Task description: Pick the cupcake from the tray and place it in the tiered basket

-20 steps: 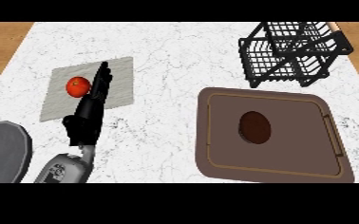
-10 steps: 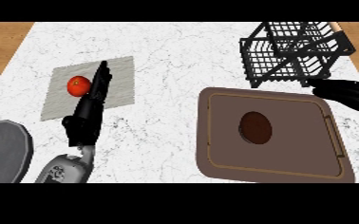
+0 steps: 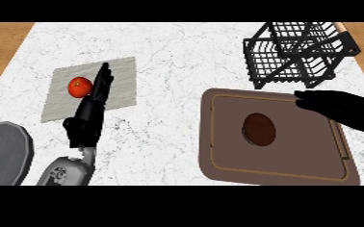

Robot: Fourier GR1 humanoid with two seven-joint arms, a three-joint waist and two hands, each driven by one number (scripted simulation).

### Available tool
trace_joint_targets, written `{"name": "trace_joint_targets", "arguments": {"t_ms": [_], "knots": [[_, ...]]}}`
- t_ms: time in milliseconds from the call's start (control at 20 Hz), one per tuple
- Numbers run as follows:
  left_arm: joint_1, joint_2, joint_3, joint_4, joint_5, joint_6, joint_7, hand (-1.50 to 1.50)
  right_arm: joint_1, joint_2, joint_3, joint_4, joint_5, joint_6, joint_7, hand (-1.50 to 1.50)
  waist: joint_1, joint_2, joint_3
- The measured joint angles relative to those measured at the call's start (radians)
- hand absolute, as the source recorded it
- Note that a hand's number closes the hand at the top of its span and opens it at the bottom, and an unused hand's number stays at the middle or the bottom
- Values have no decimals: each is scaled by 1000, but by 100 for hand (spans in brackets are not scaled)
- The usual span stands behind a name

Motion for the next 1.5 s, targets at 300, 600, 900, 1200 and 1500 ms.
{"name": "trace_joint_targets", "arguments": {"t_ms": [300,600,900,1200,1500], "knots": [[25,-26,4,-14,-30,-8,5,0,44,27,13,-19,137,21,-41,-150,-1,0,0],[-10,-47,36,11,-44,-28,10,0,60,53,53,-5,331,14,-140,-150,0,1,1],[6,-67,45,0,-66,-38,10,0,50,40,77,13,464,4,-278,-150,2,1,1],[-7,-66,78,9,-66,-69,13,0,69,62,151,23,637,-87,-381,-150,1,1,1],[16,-74,83,-15,-85,-86,21,0,88,86,139,102,743,-162,-435,-150,1,0,0]]}}
